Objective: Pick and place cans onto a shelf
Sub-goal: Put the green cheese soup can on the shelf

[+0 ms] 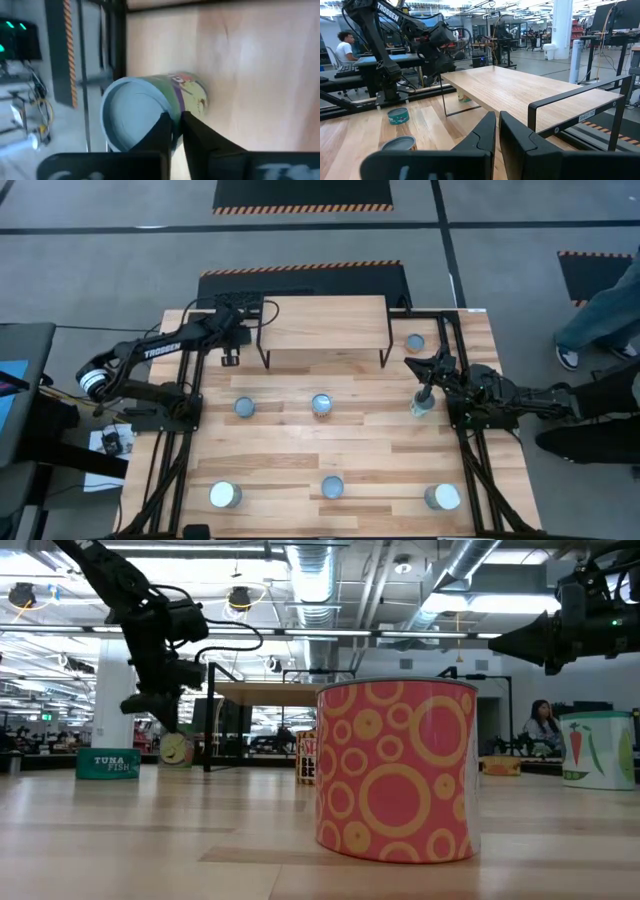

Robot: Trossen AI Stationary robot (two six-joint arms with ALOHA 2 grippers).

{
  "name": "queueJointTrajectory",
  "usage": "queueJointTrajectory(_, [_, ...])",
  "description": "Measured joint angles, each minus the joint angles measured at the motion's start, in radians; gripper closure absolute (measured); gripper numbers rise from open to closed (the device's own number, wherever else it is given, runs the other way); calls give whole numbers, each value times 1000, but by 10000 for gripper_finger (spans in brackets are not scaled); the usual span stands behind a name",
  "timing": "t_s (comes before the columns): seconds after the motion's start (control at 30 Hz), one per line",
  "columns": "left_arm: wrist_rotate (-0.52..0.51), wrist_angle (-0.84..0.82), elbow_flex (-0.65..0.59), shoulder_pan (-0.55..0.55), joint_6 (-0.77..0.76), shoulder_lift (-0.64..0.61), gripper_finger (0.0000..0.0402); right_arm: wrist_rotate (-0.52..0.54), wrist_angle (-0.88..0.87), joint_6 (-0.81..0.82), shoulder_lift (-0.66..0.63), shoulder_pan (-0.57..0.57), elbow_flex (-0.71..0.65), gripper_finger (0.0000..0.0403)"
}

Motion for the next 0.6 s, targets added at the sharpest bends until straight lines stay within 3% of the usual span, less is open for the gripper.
queueJointTrajectory(0.3, [-19,-213,203,59,-161,-144,399,0,0,0,0,0,0,354])
queueJointTrajectory(0.6, [-11,-368,584,8,-477,-193,399,0,0,0,0,0,0,354])
